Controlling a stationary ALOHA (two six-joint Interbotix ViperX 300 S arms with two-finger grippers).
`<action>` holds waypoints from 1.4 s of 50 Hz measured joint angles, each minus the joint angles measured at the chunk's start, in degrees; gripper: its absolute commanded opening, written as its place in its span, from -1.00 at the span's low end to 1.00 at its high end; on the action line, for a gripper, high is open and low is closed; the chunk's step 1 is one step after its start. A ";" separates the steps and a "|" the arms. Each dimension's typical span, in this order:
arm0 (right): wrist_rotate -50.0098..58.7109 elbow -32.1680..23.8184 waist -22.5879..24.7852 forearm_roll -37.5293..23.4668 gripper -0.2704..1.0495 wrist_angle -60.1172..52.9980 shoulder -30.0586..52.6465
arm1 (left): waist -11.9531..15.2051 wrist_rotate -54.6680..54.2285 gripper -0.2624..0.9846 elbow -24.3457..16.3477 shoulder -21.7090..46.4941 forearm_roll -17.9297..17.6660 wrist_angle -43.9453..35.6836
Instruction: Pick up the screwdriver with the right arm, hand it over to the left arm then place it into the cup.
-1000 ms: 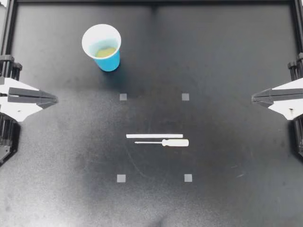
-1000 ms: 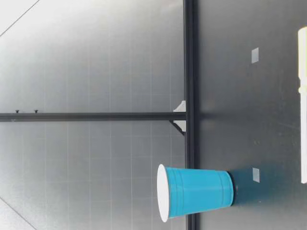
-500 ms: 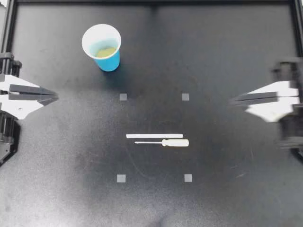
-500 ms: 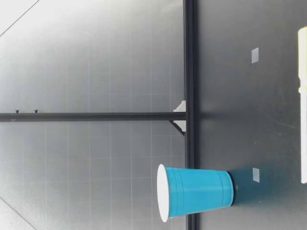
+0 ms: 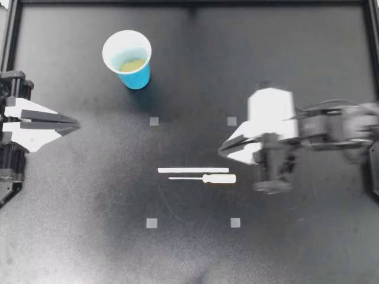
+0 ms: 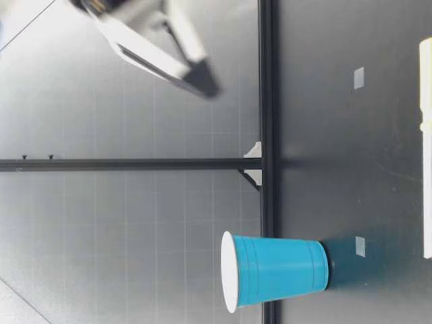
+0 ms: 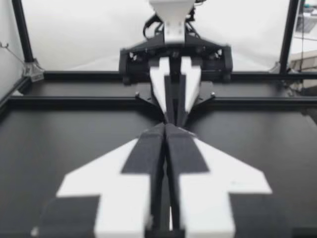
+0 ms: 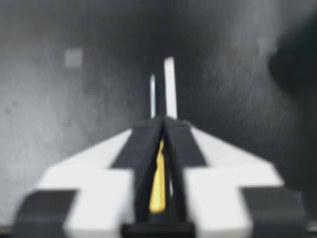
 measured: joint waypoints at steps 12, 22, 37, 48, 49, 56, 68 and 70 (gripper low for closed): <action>0.18 -6.68 0.00 0.00 0.46 9.49 9.84 | 0.00 0.00 -0.39 1.32 -0.09 0.09 -1.41; 0.26 -12.74 0.00 0.62 0.40 17.93 17.67 | 0.09 0.09 -0.39 1.93 -0.35 0.09 -1.49; 0.00 -18.02 1.14 0.79 0.39 23.03 25.22 | 0.00 0.09 -0.39 2.20 -0.79 0.09 -1.49; 0.00 -17.49 1.32 0.79 0.38 19.60 26.63 | 0.00 -0.18 -0.39 2.20 -0.88 0.09 -1.41; 0.00 -17.40 1.23 0.79 0.38 19.07 26.63 | 0.00 -0.26 -0.39 2.20 -0.88 0.09 -1.49; 0.00 -15.56 1.32 0.79 0.37 15.91 26.81 | 0.00 -0.44 -0.38 2.20 -0.97 0.09 -1.49; 0.00 -14.15 1.23 0.70 0.19 14.15 26.89 | 0.00 -0.44 -0.39 2.20 -1.14 0.09 -1.49; 0.00 -13.89 1.23 0.62 0.19 14.06 27.16 | 0.00 -0.44 -0.39 2.20 -1.14 0.09 -1.49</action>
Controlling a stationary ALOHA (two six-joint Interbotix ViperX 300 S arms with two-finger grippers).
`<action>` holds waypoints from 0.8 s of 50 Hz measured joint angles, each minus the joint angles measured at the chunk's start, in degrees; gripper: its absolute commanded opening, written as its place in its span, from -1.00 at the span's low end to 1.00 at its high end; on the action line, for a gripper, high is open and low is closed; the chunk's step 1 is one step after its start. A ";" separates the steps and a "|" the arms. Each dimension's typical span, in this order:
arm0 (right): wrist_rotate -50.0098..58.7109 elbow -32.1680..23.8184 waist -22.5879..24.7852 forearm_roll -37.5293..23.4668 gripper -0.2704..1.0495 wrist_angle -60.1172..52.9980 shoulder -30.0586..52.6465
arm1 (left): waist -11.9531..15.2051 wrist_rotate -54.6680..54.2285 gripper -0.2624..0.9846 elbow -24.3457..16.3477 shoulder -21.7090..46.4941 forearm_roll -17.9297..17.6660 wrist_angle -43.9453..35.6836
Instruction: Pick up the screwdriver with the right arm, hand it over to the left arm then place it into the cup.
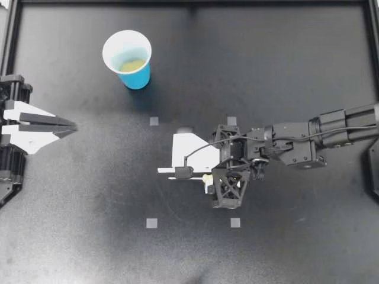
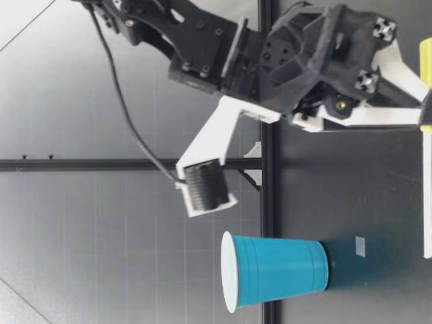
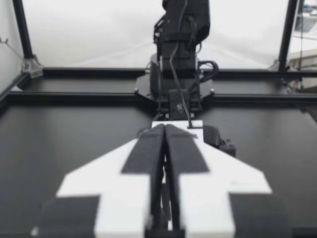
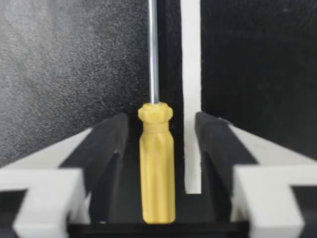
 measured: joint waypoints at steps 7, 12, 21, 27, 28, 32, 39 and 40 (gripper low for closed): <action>-0.09 0.35 0.09 0.00 0.17 -0.09 0.35 | 0.00 0.00 -0.39 0.00 0.00 0.00 0.00; 0.00 0.35 0.26 -0.26 0.06 -0.26 0.44 | 0.00 0.00 -0.38 0.00 -0.09 0.00 0.00; 0.00 0.35 0.35 -0.53 -0.35 -0.70 0.44 | 0.09 0.00 -0.38 0.00 -0.09 0.00 0.00; 0.00 0.35 0.53 -0.70 -0.55 -0.97 0.35 | 0.09 0.09 -0.38 0.09 -0.09 0.00 0.00; 0.00 0.35 0.44 -0.70 -0.56 -1.05 0.35 | 0.00 0.18 -0.38 0.09 0.00 0.00 0.00; 0.09 0.53 0.44 -0.70 -0.57 -1.67 0.26 | 0.00 0.09 -0.37 0.09 0.44 0.00 -0.26; 0.44 1.85 0.79 -0.26 -0.57 -3.96 -1.58 | 0.00 0.09 -0.22 0.09 2.02 -0.26 -1.93; 0.62 2.20 0.88 -0.18 -0.57 -4.39 -2.02 | 0.00 0.09 -0.18 0.09 2.37 -0.18 -2.20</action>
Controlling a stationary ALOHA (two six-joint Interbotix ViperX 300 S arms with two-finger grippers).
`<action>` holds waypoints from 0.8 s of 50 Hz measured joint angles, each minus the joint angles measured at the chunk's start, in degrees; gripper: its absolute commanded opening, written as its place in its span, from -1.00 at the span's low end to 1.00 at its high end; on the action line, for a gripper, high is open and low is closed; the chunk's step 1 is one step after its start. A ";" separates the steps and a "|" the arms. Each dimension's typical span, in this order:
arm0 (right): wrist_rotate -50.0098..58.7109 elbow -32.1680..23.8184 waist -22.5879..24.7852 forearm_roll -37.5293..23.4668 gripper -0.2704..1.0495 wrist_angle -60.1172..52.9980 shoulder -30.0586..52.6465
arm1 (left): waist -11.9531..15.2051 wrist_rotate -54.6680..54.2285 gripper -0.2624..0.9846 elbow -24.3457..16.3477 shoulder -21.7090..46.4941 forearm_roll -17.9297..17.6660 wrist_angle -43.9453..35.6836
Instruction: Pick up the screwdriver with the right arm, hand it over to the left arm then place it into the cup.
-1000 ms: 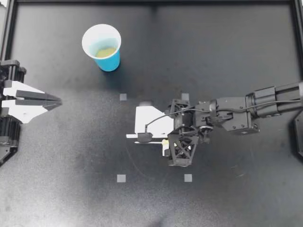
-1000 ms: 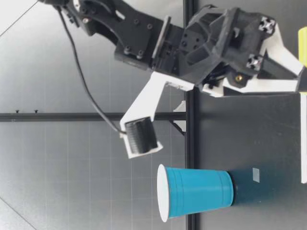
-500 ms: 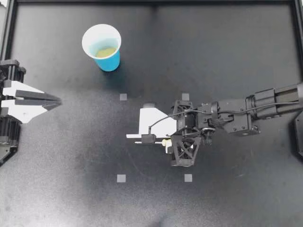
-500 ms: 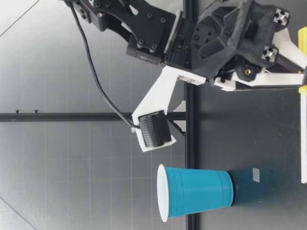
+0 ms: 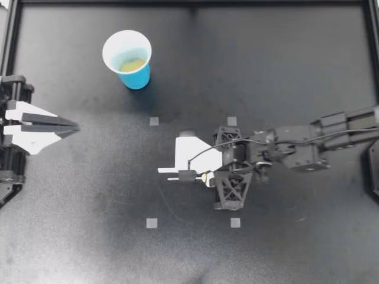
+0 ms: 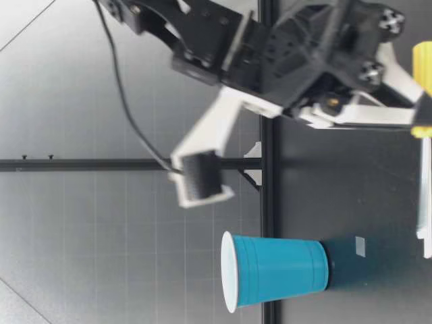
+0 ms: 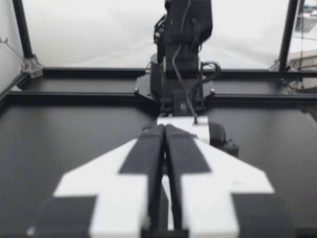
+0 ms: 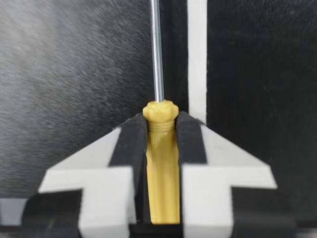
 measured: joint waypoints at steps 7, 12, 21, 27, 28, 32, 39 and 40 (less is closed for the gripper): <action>2.64 3.87 0.18 0.35 -0.57 -6.77 -4.22 | 0.00 0.00 0.20 -0.09 3.43 -0.09 -2.81; 5.45 8.61 0.18 0.35 -0.57 -16.17 -8.26 | 0.00 -0.09 0.42 0.00 6.24 -0.09 -5.10; 9.05 16.44 0.18 0.35 -0.57 -34.28 -13.01 | 0.00 -0.35 0.48 -1.23 12.22 -0.09 -10.46; 10.46 19.78 0.18 0.44 -0.57 -46.85 -13.97 | 0.09 -0.35 0.48 -2.46 17.31 -0.09 -15.12; 10.55 20.21 0.18 0.44 -0.57 -48.60 -14.06 | 0.00 -0.35 0.48 -2.64 17.93 -0.09 -15.91; 10.63 20.83 0.18 0.62 -0.57 -55.11 -13.97 | 0.00 -0.53 0.48 -3.69 20.65 -0.09 -18.37; 10.20 20.83 0.18 0.70 -0.57 -65.39 -13.54 | 0.00 -0.44 0.48 -5.54 24.52 -0.09 -21.53; 10.20 20.83 0.18 0.70 -0.57 -66.71 -13.45 | 0.00 -0.44 0.48 -5.80 24.87 -0.09 -21.88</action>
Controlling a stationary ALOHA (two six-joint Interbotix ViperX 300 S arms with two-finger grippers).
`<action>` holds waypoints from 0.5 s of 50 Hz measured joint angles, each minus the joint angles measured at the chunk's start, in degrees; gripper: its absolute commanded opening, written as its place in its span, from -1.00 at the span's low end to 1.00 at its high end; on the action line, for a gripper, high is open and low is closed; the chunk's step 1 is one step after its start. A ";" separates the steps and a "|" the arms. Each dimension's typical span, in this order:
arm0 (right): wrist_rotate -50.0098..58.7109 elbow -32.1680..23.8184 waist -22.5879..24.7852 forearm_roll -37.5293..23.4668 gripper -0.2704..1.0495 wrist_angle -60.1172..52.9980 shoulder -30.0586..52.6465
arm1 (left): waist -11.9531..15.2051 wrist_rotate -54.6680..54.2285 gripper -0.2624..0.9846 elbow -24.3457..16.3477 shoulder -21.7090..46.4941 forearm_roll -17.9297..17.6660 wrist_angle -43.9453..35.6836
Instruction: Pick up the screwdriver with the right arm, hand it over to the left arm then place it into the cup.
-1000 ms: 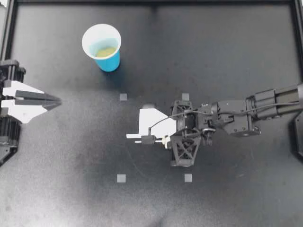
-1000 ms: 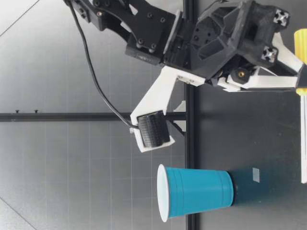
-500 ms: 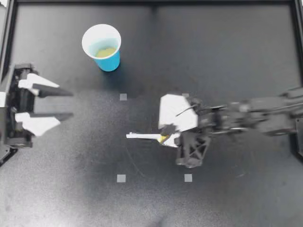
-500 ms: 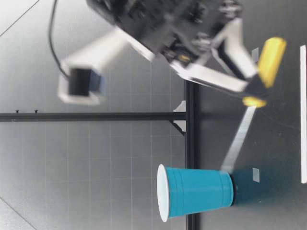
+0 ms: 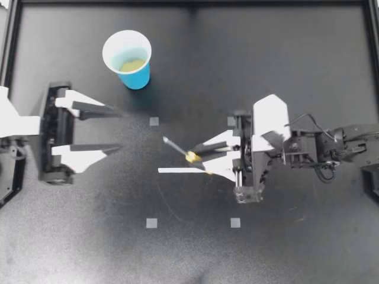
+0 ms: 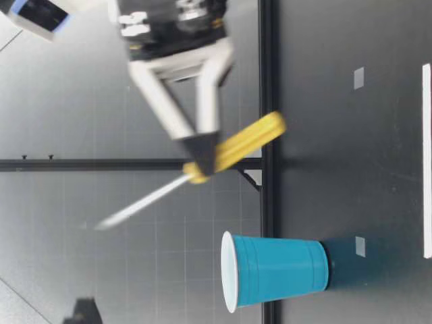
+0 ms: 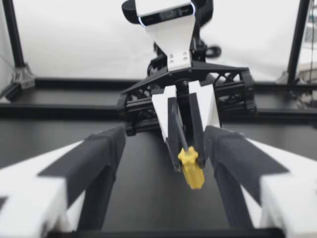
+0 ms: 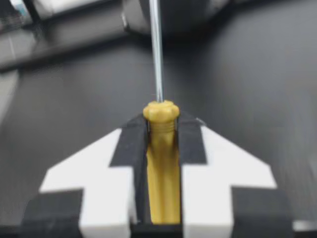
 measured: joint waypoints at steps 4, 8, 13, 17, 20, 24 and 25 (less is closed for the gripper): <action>-0.18 -0.62 -0.18 0.00 -0.57 -3.87 0.62 | 0.09 -0.18 0.48 -0.97 1.41 0.00 -1.23; -0.70 -1.58 -0.53 0.00 -0.57 -5.54 0.97 | 0.00 -0.18 0.48 -2.02 2.99 0.00 -2.46; -2.11 -3.16 -0.70 0.00 -0.57 -5.89 1.76 | 0.00 -0.88 0.48 -3.25 4.75 0.00 -3.78; -3.25 -4.39 -0.70 0.00 -0.57 -5.80 2.46 | 0.00 -1.93 0.48 -4.31 6.33 0.00 -4.57; -3.78 -5.10 -0.79 0.00 -0.57 -5.54 2.72 | 0.00 -2.72 0.48 -4.92 7.47 0.00 -5.19; -4.48 -5.80 -0.79 0.00 -0.57 -4.92 2.99 | 0.00 -3.87 0.48 -5.63 8.88 0.09 -6.06; -4.75 -5.89 -0.79 0.00 -0.57 -4.75 3.08 | 0.00 -4.13 0.48 -5.80 9.23 0.09 -6.42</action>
